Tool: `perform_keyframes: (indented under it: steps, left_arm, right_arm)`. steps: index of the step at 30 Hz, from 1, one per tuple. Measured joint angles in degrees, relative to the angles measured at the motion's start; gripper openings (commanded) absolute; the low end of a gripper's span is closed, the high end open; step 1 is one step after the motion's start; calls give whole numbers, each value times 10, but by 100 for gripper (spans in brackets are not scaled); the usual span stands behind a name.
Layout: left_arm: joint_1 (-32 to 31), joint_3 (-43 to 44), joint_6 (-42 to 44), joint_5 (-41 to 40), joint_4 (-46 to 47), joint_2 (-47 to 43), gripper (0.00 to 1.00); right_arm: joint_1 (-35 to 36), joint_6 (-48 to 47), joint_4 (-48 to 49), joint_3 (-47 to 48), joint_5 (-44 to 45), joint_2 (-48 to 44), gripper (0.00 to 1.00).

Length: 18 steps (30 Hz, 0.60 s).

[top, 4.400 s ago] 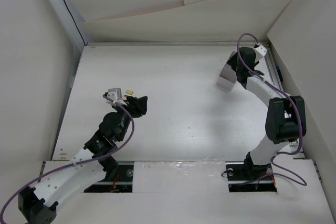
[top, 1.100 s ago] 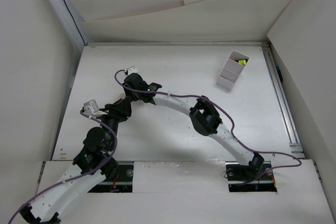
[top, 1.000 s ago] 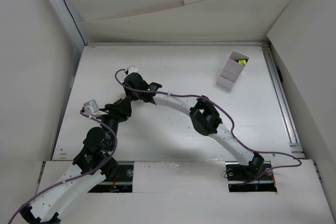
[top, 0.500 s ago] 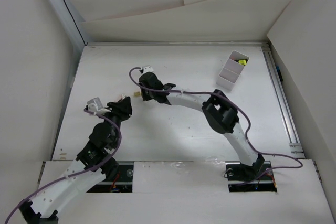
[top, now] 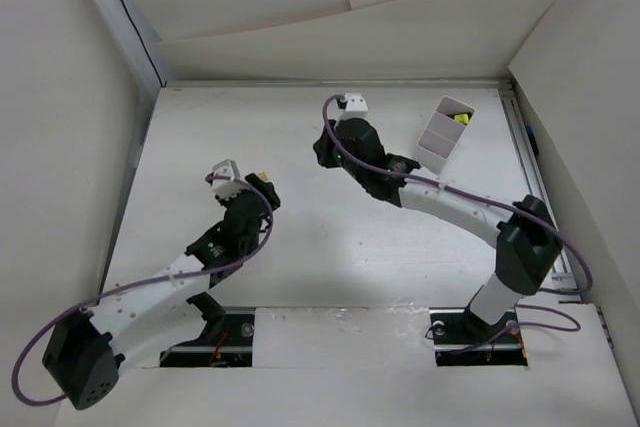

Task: Sort the stationery into containers
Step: Pick up the stationery from the center of the board.

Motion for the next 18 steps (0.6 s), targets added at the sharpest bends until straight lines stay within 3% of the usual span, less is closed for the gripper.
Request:
perform_keyframes:
  steps: [3, 4, 8, 18]
  left_arm:
    - [0, 45, -3, 1, -2, 80, 47]
    - [0, 61, -3, 2, -5, 108, 47]
    - [11, 118, -3, 26, -6, 216, 49]
    - [126, 150, 22, 113, 4, 321, 51]
  right_arm:
    - [0, 13, -3, -67, 8, -39, 27]
    - [0, 17, -5, -85, 10, -49, 34]
    - [0, 28, -17, -155, 16, -108, 49]
    - [0, 35, -37, -220, 54, -247, 55]
